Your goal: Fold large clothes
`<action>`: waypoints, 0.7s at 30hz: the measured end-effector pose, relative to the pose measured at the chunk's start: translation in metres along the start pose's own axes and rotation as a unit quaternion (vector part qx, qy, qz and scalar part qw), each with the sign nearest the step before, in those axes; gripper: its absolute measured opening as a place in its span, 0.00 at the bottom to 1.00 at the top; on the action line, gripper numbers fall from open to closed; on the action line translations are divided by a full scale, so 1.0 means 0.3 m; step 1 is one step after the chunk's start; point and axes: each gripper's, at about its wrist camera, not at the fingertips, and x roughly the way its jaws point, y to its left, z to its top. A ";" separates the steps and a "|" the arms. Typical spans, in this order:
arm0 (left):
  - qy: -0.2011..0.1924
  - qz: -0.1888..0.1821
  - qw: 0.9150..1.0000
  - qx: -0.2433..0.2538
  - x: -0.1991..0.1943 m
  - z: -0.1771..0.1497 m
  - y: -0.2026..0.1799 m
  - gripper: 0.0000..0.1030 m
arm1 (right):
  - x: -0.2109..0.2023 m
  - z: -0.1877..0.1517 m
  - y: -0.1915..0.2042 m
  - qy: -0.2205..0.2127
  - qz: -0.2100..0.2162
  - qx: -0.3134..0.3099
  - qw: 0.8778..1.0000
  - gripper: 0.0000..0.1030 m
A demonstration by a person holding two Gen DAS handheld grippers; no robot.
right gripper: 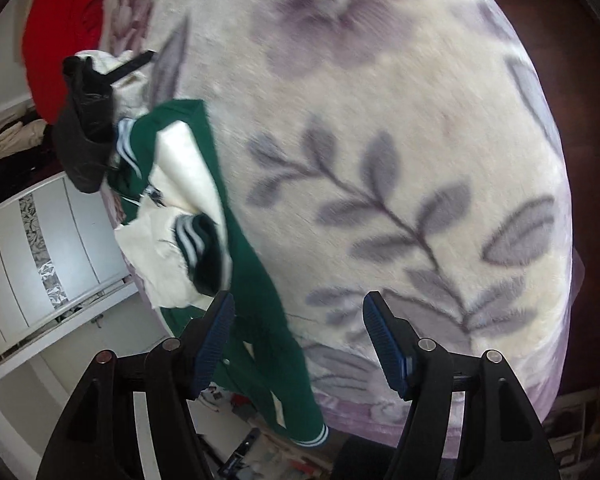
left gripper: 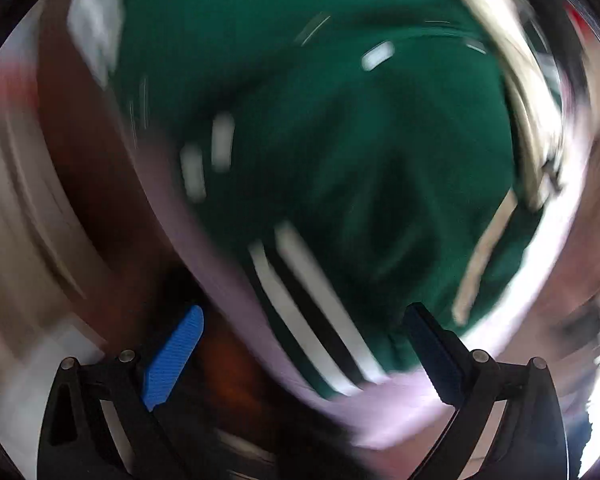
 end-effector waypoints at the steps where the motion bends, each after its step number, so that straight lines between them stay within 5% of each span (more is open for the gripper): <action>1: 0.009 -0.059 0.997 -0.057 0.044 -0.008 0.058 0.98 | 0.021 -0.009 -0.029 0.008 -0.004 0.008 1.000 0.67; 4: -0.035 -0.157 0.977 -0.139 0.086 0.000 0.129 0.91 | 0.078 -0.040 -0.080 0.020 -0.030 0.018 0.999 0.67; 5: -0.062 -0.165 0.973 -0.149 0.078 0.013 0.133 0.70 | 0.096 -0.050 -0.086 0.024 -0.036 0.017 0.999 0.67; 9: -0.139 -0.128 0.975 -0.117 0.002 0.034 0.084 0.20 | 0.148 -0.074 -0.060 0.035 -0.052 0.002 0.998 0.67; 13: -0.194 -0.064 0.979 0.005 -0.092 -0.045 -0.009 0.15 | 0.192 -0.081 0.014 0.046 -0.064 -0.023 0.997 0.67; 15: -0.188 -0.047 0.981 0.009 -0.059 -0.028 0.039 0.15 | 0.207 -0.082 0.064 0.051 -0.067 -0.041 0.996 0.67; 21: -0.151 -0.141 0.976 -0.075 -0.009 0.044 0.164 0.15 | 0.203 -0.028 0.204 0.039 -0.061 -0.081 0.994 0.67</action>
